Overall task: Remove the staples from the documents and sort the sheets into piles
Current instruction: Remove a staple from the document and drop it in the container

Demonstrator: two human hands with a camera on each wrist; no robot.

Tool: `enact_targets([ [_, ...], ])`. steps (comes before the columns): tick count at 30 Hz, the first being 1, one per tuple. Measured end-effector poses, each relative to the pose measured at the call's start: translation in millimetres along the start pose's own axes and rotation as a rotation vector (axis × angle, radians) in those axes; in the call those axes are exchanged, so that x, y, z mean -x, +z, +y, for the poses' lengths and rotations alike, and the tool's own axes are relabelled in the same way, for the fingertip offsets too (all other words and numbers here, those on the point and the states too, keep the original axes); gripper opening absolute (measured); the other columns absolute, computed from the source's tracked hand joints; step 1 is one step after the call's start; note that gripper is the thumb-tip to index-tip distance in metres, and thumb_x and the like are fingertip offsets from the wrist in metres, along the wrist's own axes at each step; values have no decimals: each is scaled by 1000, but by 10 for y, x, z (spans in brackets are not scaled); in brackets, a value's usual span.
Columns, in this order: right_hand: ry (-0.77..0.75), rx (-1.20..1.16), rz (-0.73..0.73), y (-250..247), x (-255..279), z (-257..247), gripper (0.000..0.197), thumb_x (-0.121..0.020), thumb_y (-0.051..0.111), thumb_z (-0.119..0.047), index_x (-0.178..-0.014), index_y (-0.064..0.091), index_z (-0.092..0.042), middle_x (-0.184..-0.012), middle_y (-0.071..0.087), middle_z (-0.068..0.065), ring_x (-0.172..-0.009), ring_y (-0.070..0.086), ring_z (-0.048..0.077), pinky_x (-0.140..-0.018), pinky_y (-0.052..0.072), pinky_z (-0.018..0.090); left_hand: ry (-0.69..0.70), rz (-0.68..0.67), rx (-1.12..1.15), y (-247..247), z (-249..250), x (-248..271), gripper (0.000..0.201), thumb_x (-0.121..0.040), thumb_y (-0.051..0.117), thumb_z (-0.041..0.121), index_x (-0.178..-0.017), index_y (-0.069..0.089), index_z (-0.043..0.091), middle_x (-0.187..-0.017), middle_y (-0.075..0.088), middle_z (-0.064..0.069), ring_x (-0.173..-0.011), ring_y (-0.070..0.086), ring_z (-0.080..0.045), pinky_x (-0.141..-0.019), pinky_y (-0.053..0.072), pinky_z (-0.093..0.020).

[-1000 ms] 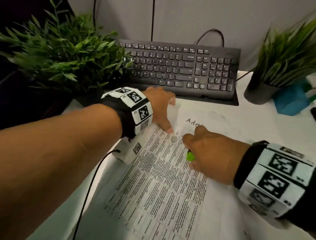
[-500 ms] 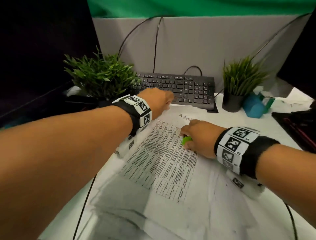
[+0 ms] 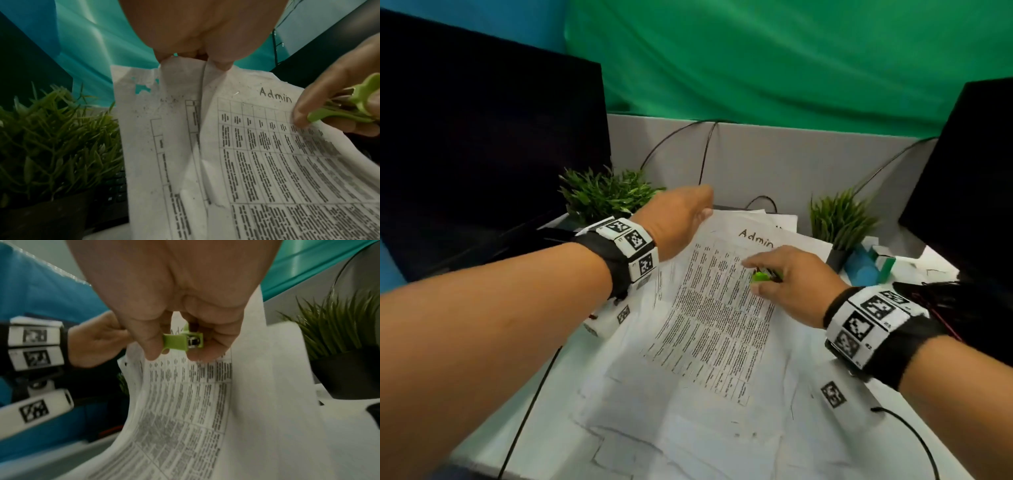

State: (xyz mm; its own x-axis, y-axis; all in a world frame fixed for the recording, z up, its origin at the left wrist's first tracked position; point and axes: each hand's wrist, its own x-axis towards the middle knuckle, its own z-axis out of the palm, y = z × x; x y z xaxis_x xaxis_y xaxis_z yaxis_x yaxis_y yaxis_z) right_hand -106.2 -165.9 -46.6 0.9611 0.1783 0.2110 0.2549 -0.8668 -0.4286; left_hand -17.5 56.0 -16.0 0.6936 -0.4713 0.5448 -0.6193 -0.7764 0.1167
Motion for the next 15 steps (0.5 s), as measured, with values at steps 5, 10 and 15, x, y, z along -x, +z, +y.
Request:
enact_targets([
  [5, 154, -74, -46, 146, -143, 153, 67, -76, 85, -28, -134, 53, -30, -129, 58, -7, -109, 58, 14, -96, 50, 29, 12, -46, 36, 138, -85, -93, 20, -106, 44, 27, -110, 57, 13, -96, 64, -9, -87, 58, -31, -76, 49, -37],
  [10, 252, -96, 185, -8, -300, 198, 47, -68, 90, -34, -106, 63, -31, -104, 63, -6, -91, 59, 14, -75, 48, 26, -4, -83, -17, 150, -159, -197, 24, -108, 39, 33, -116, 52, 14, -87, 65, -13, -77, 59, -33, -69, 48, -36],
  [15, 329, -268, 260, -241, -241, 347, 40, -66, 92, -20, -98, 68, -22, -95, 66, -2, -78, 64, 15, -73, 56, 33, -26, -117, 89, 11, -156, -234, 21, -107, 45, 30, -113, 55, 12, -86, 64, -9, -78, 59, -32, -70, 48, -36],
])
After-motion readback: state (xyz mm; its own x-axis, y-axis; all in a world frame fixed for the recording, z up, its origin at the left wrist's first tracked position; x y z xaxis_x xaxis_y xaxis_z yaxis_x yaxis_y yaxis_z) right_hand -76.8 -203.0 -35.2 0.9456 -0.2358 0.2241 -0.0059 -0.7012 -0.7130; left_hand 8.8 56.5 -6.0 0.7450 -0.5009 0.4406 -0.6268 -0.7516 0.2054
